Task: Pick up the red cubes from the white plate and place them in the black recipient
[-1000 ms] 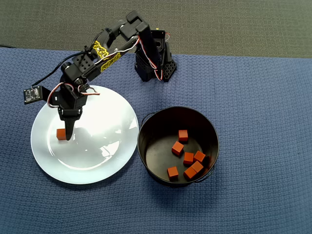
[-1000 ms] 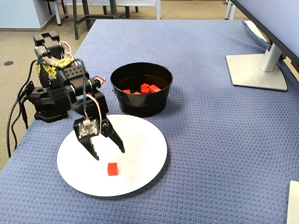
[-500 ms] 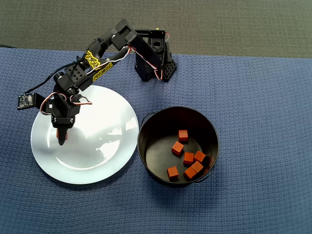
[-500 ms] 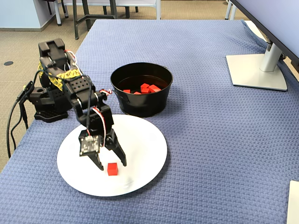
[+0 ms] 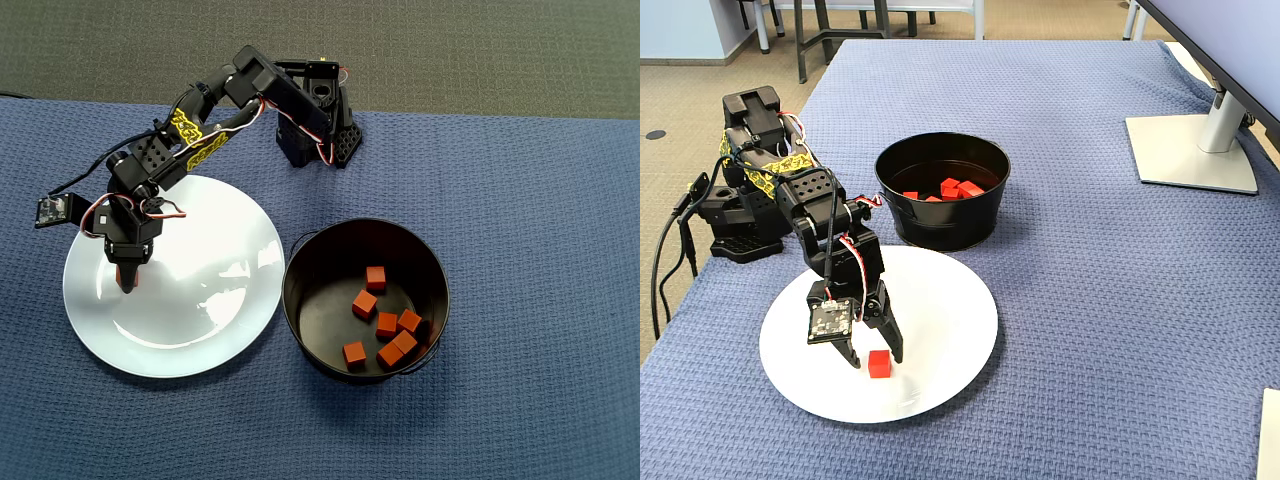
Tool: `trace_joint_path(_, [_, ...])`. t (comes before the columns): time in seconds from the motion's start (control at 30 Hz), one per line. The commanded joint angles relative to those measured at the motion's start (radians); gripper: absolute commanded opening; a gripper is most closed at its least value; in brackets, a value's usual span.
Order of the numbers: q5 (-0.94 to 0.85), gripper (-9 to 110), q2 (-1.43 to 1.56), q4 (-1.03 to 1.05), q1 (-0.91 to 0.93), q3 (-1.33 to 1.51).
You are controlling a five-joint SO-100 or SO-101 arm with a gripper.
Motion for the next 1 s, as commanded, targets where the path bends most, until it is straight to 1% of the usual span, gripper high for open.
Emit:
trace_joint_path(0.0, [0.023,12,0.032,0.011,-0.017,-0.046])
trace_joint_path(0.07, [0.023,11,0.032,0.011,-0.017,-0.044])
trace_joint_path(0.27, [0.017,0,0.034,0.005,-0.018,-0.038])
trace_joint_path(0.4, [0.029,0,0.035,-0.008,-0.018,-0.038])
trace_joint_path(0.5, [0.075,0,0.078,-0.014,-0.017,-0.026])
trace_joint_path(0.63, [0.244,0,0.268,-0.037,-0.015,0.02])
trace_joint_path(0.73, [0.379,0,0.423,0.057,-0.037,-0.008])
trace_joint_path(0.8, [0.518,0,0.532,0.107,-0.069,-0.028])
trace_joint_path(0.9, [0.747,0,0.69,0.146,-0.161,-0.005])
trace_joint_path(0.97, [0.867,0,0.778,0.169,-0.27,0.054])
